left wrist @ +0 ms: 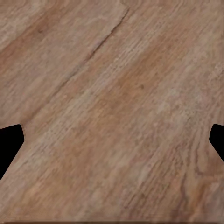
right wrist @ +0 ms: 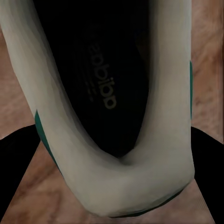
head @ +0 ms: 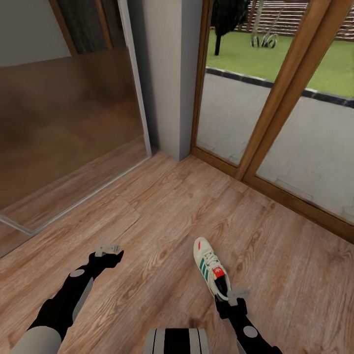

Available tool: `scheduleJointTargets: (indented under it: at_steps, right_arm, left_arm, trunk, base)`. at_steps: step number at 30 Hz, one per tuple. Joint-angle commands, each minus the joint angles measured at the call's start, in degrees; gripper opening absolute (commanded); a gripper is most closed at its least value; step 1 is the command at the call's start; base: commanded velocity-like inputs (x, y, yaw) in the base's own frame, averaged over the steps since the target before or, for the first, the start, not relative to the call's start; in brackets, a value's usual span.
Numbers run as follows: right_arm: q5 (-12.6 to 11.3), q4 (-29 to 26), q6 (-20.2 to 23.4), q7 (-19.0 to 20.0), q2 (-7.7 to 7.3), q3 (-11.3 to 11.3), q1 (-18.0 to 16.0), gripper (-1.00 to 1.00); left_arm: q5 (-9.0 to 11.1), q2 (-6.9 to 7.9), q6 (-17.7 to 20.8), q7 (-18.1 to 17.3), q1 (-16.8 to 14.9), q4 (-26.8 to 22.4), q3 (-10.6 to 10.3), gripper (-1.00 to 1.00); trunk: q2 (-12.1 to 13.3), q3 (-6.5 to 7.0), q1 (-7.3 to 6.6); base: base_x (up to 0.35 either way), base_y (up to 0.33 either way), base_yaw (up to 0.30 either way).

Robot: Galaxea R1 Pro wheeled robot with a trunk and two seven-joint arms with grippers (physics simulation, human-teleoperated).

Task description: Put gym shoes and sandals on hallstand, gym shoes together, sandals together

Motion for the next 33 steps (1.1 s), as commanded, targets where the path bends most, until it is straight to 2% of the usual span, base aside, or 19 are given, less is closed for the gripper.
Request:
scheduleJointTargets:
  at_steps: [1, 3, 4, 9, 13, 19, 26, 28, 33]
  right_arm:
    - [0.58, 0.04, -0.27, -0.13, 0.06, -0.46, -0.03, -1.0]
    - [0.57, 0.0, -0.31, -0.16, 0.06, -0.49, -0.03, -1.0]
    - [0.55, -0.02, -0.35, -0.18, 0.06, -0.62, -0.03, -1.0]
    - [0.55, -0.07, -0.91, -0.19, -0.01, -0.7, -0.03, -1.0]
    - [0.55, -0.07, -2.08, -0.27, -0.17, -0.75, -0.03, -1.0]
    - [0.55, 0.01, -3.13, -0.56, -2.01, -0.77, -0.03, -1.0]
    - [0.44, 1.52, -5.01, -0.65, -3.77, -0.77, 0.63, -1.0]
    - [0.4, 3.17, -7.02, -0.65, -4.17, -0.77, 1.06, -1.0]
    - [0.38, 7.17, -10.94, -0.72, -4.58, -0.77, 1.64, -1.0]
  left_arm:
    - [0.07, 0.03, -0.22, -0.29, 0.74, -0.09, 0.25, 1.0]
    - [0.05, 0.14, -0.97, -0.17, 1.95, -0.09, 0.6, 1.0]
    - [0.01, 0.38, -2.31, -0.14, 3.88, -0.04, 2.58, 1.0]
    - [-0.03, 0.45, -6.11, -0.13, 6.69, -0.01, 4.97, 1.0]
    - [-0.03, 0.47, -8.83, -0.14, 8.7, 0.36, 5.88, 1.0]
    - [0.03, 0.48, -12.99, -0.13, 11.4, 2.6, 6.86, 1.0]
    - [0.05, 0.44, -21.69, -0.12, 12.98, 8.97, 8.84, 1.0]
    - [0.11, 0.42, -25.07, -0.12, 13.18, 13.24, 10.03, 1.0]
    - [0.19, 0.47, -30.3, -0.12, 13.38, 20.99, 11.82, 1.0]
  trunk:
    - [0.0, 0.19, -0.03]
    - [0.03, 0.64, -0.08]
    - [0.04, 0.89, -0.11]
    - [0.11, 2.33, -0.24]
    - [0.16, 3.55, -0.34]
    - [0.24, 5.41, -0.5]
    - [0.34, 7.59, -0.68]
    - [0.36, 8.21, -0.73]
    - [0.43, 9.77, -0.86]
  base:
    - [0.0, 0.0, 0.0]
    - [0.0, 0.0, 0.0]
    - [0.0, 0.0, 0.0]
    - [0.0, 0.0, 0.0]
    - [0.0, 0.0, 0.0]
    - [0.0, 0.0, 0.0]
    - [0.0, 0.0, 0.0]
    - [0.0, 0.0, 0.0]
    - [0.0, 0.0, 0.0]
